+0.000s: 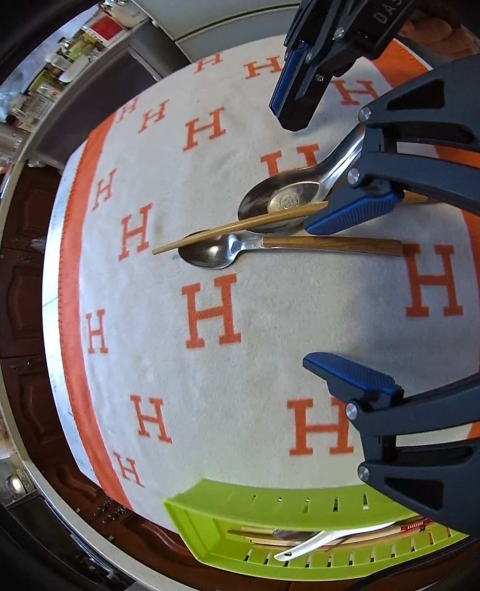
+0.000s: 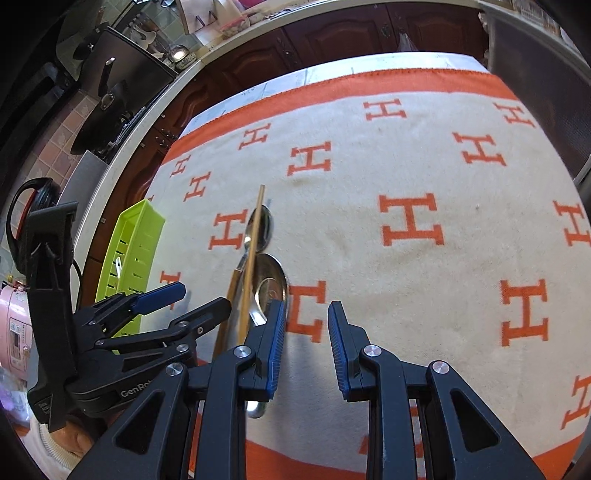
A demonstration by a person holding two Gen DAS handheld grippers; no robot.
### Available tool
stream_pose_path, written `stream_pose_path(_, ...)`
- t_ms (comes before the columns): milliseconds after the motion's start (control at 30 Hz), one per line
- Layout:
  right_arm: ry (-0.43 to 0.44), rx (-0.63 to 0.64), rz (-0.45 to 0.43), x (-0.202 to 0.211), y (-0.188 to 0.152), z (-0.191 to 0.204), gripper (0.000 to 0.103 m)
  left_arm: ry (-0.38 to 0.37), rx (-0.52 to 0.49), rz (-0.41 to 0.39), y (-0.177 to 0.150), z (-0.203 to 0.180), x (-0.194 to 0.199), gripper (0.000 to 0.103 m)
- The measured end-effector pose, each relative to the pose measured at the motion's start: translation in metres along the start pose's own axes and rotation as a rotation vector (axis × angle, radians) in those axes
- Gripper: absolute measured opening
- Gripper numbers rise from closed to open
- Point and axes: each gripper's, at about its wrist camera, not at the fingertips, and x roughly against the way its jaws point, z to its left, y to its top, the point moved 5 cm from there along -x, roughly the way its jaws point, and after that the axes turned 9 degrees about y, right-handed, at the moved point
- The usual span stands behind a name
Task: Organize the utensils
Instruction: 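Grasp the small silver spoon with the left tool while the right tool grasps a brown chopstick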
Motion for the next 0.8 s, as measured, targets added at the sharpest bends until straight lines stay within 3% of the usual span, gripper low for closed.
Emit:
stream_pose_path(200, 0.020, -0.010, 0.015, -0.012, 0.000, -0.005, 0.024, 0.045, -0.014, -0.006, 0.004, -0.004, -0.007, 0.053)
stream_pose_path(433, 0.030, 0.003, 0.024, -0.019, -0.003, -0.002, 0.024, 0.061, -0.016, -0.025, 0.012, -0.007, -0.010, 0.053)
stream_pose_path(467, 0.032, 0.003, 0.023, -0.018, -0.002, -0.002, 0.024, 0.060, -0.021, -0.030, 0.013, -0.009, -0.010, 0.050)
stream_pose_path(533, 0.036, 0.004, 0.015, -0.017, -0.001, 0.000, 0.024, 0.035, -0.037, -0.045, 0.015, -0.014, -0.008, 0.032)
stream_pose_path(567, 0.038, 0.004, 0.012, -0.015, 0.000, 0.000, 0.024, 0.026, -0.047, -0.052, 0.015, -0.016, -0.007, 0.013)
stream_pose_path(600, 0.040, 0.005, 0.008, -0.015, 0.001, 0.001, 0.024, 0.020, -0.051, -0.052, 0.015, -0.018, -0.007, 0.005)
stream_pose_path(800, 0.054, 0.034, -0.004, -0.008, 0.007, 0.016, 0.024, -0.014, -0.020, -0.052, 0.011, -0.011, -0.003, 0.004)
